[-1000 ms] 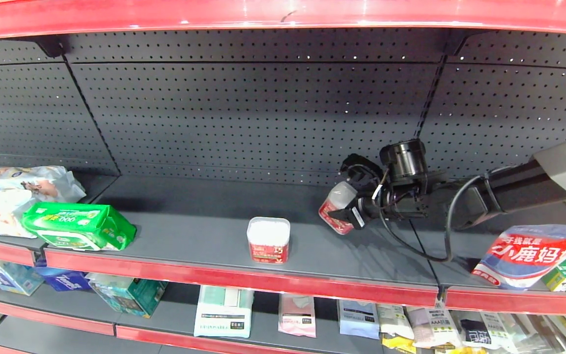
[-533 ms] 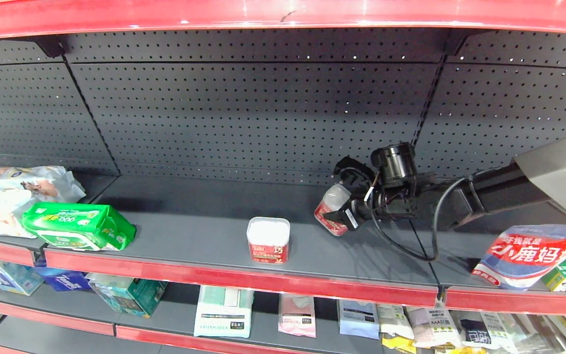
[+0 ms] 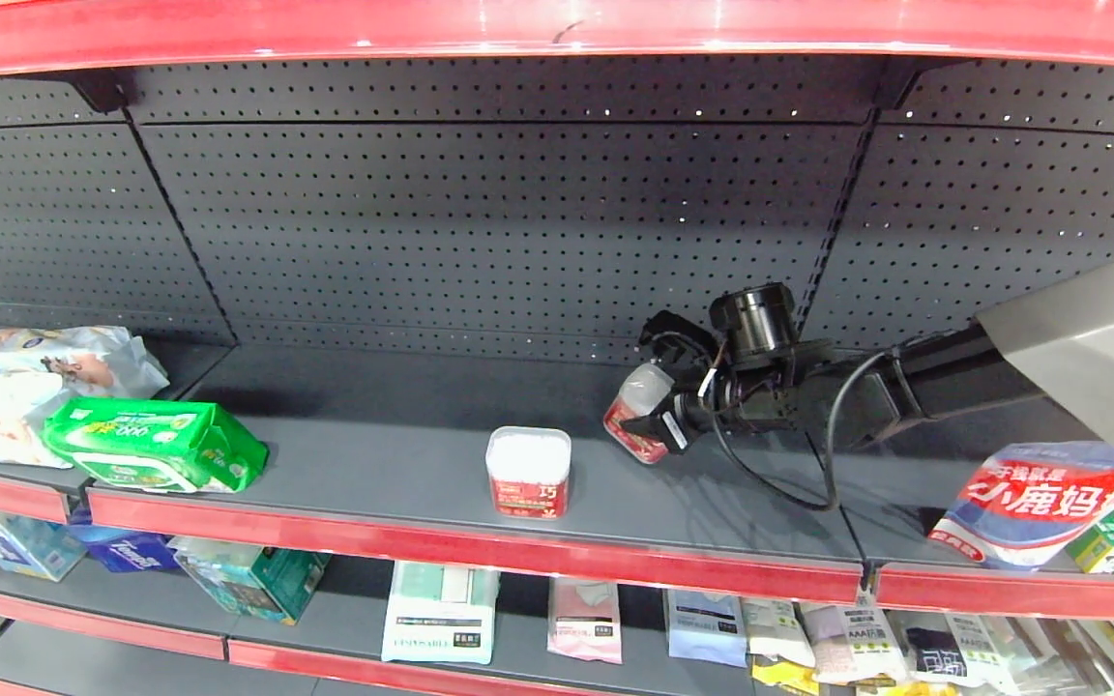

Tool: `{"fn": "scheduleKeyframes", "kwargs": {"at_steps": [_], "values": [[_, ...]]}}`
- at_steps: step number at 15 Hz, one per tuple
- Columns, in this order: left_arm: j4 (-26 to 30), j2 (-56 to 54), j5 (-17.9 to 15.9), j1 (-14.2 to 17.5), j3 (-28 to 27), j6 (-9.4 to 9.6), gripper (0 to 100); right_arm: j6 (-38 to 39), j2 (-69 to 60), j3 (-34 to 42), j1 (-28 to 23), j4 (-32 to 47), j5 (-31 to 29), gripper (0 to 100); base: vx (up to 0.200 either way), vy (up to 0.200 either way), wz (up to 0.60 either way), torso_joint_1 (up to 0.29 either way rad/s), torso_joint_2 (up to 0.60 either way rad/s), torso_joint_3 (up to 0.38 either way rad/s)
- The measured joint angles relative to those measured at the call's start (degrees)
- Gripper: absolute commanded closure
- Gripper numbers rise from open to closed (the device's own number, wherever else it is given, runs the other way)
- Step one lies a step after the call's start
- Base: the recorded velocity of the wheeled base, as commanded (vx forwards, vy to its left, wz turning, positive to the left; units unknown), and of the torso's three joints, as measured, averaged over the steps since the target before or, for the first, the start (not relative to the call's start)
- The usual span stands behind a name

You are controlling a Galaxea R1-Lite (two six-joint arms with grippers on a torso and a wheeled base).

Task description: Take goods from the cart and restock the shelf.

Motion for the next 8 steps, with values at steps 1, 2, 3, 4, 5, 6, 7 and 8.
{"fn": "scheduleKeyframes", "kwargs": {"at_steps": [1, 2, 3, 4, 5, 6, 7, 8], "values": [[0.0, 0.0, 0.0, 0.0, 0.0, 0.0, 0, -0.1, 0.1, -0.2, 0.1, 0.0, 0.2, 100, 0.0, 0.0, 0.0, 0.0, 0.0, 0.0], [0.0, 0.0, 0.0, 0.0, 0.0, 0.0, 0, -0.2, 0.2, -0.4, 0.1, 0.0, 0.3, 100, 0.0, 0.0, 0.0, 0.0, 0.0, 0.0], [0.0, 0.0, 0.0, 0.0, 0.0, 0.0, 0, -0.3, 0.3, -0.5, 0.1, 0.0, 0.5, 100, 0.0, 0.0, 0.0, 0.0, 0.0, 0.0], [0.0, 0.0, 0.0, 0.0, 0.0, 0.01, 0, -0.7, 0.4, -1.0, 0.0, 0.0, 1.1, 100, 0.0, 0.0, 0.0, 0.0, 0.0, 0.0], [0.0, 0.0, 0.0, 0.0, 0.0, 0.0, 0, -1.1, 0.5, -1.1, 0.0, 0.0, 1.4, 100, 0.0, 0.0, 0.0, 0.0, 0.0, 0.0], [0.0, 0.0, 0.0, 0.0, 0.0, 0.01, 0, -1.9, 0.7, -1.5, -0.1, 0.0, 1.6, 100, 0.0, 0.0, 0.0, 0.0, 0.0, 0.0], [0.0, 0.0, 0.0, 0.0, 0.0, 0.0, 0, -2.2, 0.9, -1.9, -0.2, 0.0, 1.7, 100, 0.0, 0.0, 0.0, 0.0, 0.0, 0.0], [0.0, 0.0, 0.0, 0.0, 0.0, 0.0, 0, -2.3, 1.0, -2.3, -0.2, 0.0, 1.7, 100, 0.0, 0.0, 0.0, 0.0, 0.0, 0.0]]}}
